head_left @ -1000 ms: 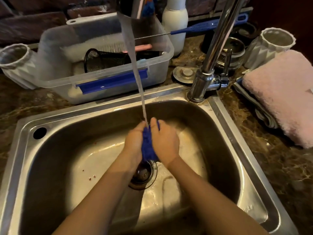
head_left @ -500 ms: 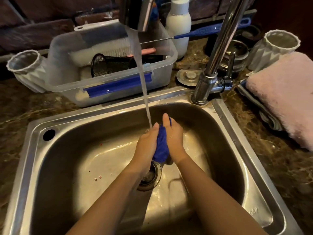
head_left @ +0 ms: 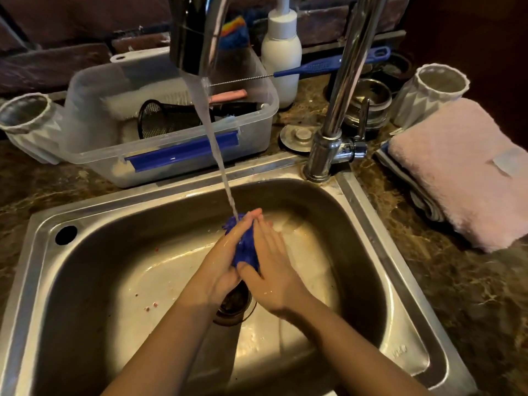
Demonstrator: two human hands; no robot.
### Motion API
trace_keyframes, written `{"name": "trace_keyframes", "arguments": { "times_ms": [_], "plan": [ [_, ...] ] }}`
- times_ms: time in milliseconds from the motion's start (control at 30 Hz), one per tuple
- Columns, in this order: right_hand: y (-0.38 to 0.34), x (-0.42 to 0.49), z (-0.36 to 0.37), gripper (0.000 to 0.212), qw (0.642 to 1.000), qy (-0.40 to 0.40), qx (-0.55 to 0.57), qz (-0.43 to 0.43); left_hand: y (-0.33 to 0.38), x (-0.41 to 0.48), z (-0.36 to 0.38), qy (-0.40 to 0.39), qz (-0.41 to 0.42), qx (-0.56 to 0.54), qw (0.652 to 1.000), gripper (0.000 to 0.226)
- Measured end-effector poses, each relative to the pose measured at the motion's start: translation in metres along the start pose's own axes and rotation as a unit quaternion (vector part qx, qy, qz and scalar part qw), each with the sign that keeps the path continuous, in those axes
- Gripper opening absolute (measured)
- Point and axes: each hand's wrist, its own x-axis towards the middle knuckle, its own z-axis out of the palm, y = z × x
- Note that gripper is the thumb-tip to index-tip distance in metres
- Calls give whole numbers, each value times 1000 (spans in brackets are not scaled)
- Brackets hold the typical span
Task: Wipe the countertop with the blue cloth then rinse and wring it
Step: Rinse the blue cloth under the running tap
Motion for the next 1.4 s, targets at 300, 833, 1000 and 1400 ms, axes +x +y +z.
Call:
{"name": "trace_keyframes", "arguments": {
  "times_ms": [300,833,1000,1400],
  "plan": [
    [-11,-4,-110,24,925,369,85,14,-4,16,-11,74,-33,-91,992,19],
    [19,72,-176,43,929,365,60,12,-10,13,-24,111,-20,54,992,41],
    [21,80,-184,53,924,355,137,30,-13,12,-26,103,-26,42,993,36],
    [19,88,-189,54,933,350,80,35,-2,22,-13,105,-34,59,992,45]
  ]
}}
